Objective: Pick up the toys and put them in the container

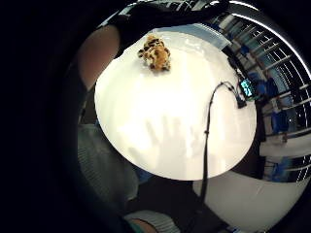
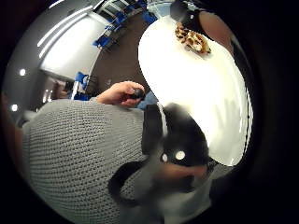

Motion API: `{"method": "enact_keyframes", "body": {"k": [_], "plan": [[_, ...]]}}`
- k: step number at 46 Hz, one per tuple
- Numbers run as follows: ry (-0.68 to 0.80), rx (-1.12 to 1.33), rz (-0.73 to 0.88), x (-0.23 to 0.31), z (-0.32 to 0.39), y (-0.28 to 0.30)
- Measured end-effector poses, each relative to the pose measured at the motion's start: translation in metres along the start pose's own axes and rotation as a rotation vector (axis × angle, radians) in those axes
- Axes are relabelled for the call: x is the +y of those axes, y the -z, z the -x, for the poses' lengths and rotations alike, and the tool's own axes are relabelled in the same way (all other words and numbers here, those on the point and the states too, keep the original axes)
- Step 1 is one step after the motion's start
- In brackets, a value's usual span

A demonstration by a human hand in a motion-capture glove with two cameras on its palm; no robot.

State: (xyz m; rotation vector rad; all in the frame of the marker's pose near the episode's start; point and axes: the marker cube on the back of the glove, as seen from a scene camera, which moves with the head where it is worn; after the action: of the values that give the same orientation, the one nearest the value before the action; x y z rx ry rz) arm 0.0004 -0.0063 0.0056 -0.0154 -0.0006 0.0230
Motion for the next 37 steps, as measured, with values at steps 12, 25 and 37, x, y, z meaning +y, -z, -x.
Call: {"method": "enact_keyframes", "body": {"k": [12, 25, 37], "plan": [[0.113, -0.089, 0.020, -0.109, -0.017, 0.025], [0.035, 0.062, 0.032, -0.265, -0.037, 0.044], [-0.011, 0.247, 0.099, -0.281, -0.060, -0.016]]}}
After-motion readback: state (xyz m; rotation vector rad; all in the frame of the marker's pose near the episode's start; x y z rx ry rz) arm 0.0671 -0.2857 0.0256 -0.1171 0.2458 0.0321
